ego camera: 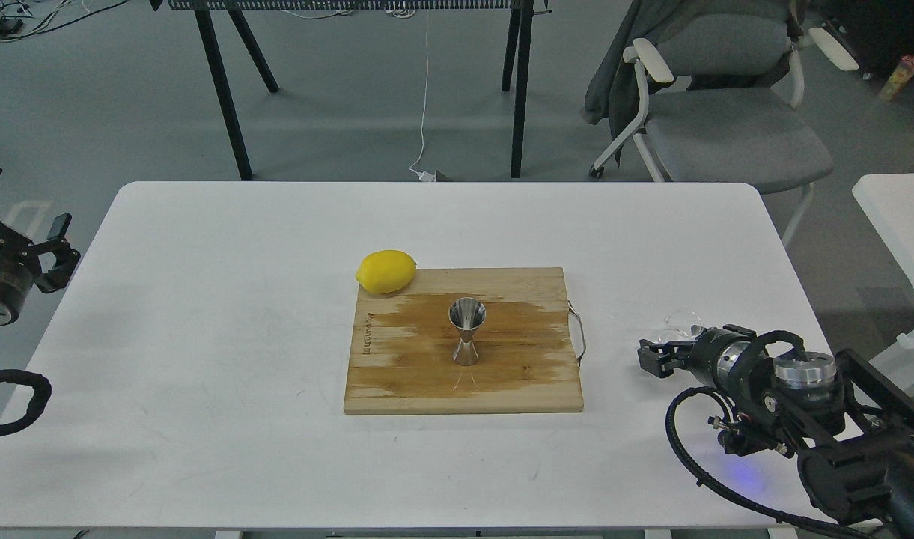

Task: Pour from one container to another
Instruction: 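Reach the right gripper to the clear glass cup and grasp it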

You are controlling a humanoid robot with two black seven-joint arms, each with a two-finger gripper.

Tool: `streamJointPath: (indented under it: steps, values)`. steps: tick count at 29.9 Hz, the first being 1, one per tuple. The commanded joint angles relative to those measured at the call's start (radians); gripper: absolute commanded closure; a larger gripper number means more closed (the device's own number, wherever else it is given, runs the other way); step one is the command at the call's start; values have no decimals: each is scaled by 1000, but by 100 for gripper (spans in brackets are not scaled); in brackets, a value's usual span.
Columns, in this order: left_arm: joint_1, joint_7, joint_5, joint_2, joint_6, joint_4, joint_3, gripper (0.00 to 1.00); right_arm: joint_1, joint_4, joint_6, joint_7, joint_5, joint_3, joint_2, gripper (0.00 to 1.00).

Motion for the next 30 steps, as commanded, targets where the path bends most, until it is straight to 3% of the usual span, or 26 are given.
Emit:
streamJointPath:
  steps: [1, 22, 30]
  values:
    - [0, 0, 1, 0, 0, 2, -1, 6, 0, -1, 0, 2, -15, 3, 1, 22]
    - [0, 0, 1, -6, 0, 28, 1, 6, 0, 2, 0, 8, -18, 9, -1, 26]
    - [0, 0, 3, -22, 0, 37, 1, 6, 0, 5, 0, 8, -18, 8, 1, 34]
